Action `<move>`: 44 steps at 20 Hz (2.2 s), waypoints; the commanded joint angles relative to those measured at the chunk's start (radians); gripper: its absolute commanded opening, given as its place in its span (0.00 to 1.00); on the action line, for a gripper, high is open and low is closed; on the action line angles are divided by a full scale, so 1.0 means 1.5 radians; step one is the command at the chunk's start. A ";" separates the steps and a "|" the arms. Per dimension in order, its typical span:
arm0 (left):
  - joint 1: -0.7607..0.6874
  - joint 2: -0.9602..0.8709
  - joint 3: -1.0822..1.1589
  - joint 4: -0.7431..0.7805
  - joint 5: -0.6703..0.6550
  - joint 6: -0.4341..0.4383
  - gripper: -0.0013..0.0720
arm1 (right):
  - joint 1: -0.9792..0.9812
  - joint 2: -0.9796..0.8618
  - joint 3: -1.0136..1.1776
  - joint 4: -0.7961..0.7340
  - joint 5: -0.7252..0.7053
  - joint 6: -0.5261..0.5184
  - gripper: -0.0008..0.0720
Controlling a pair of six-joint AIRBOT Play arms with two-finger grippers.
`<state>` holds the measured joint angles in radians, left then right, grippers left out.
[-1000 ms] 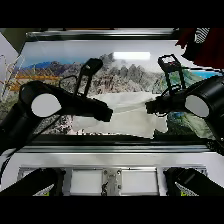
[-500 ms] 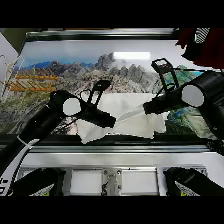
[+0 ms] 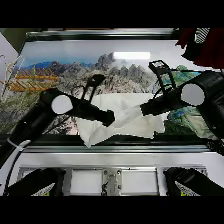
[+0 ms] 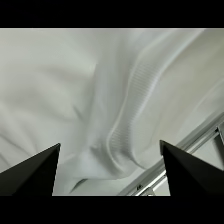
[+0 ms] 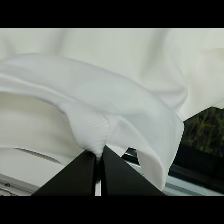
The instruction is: Fold the clothes and pants, and hang the long-sleeved shirts on hangers.
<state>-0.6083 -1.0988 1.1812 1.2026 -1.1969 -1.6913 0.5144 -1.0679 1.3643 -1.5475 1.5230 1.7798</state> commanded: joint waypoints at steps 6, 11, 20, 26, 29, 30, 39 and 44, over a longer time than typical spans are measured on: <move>0.313 0.050 0.085 0.041 -0.004 0.078 0.99 | 0.000 -0.001 0.000 0.003 0.000 0.000 0.04; 0.523 0.023 0.062 0.192 0.016 0.116 0.99 | -0.001 -0.001 0.000 0.003 0.000 0.000 0.04; 0.754 -0.267 0.141 0.220 0.109 0.171 0.98 | -0.001 -0.001 0.000 0.003 0.000 0.000 0.04; 0.716 -0.451 0.253 0.362 0.155 0.167 0.98 | -0.001 -0.001 0.000 0.003 0.000 0.000 0.04; 0.701 -0.530 0.330 0.373 0.151 0.164 0.98 | -0.001 -0.001 0.000 0.003 0.000 0.000 0.04; 0.696 -0.556 0.357 0.374 0.146 0.164 0.98 | -0.001 -0.001 0.000 0.003 0.000 0.000 0.04; 0.706 -0.657 0.464 0.374 0.145 0.151 0.98 | -0.001 -0.001 0.000 0.003 0.000 0.000 0.04; 0.706 -0.680 0.463 0.373 0.138 0.151 0.98 | -0.001 -0.001 0.000 0.003 0.000 0.000 0.04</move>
<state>0.4496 -2.0964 1.8732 1.7622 -0.9741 -1.4654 0.5129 -1.0683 1.3643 -1.5425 1.5230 1.7790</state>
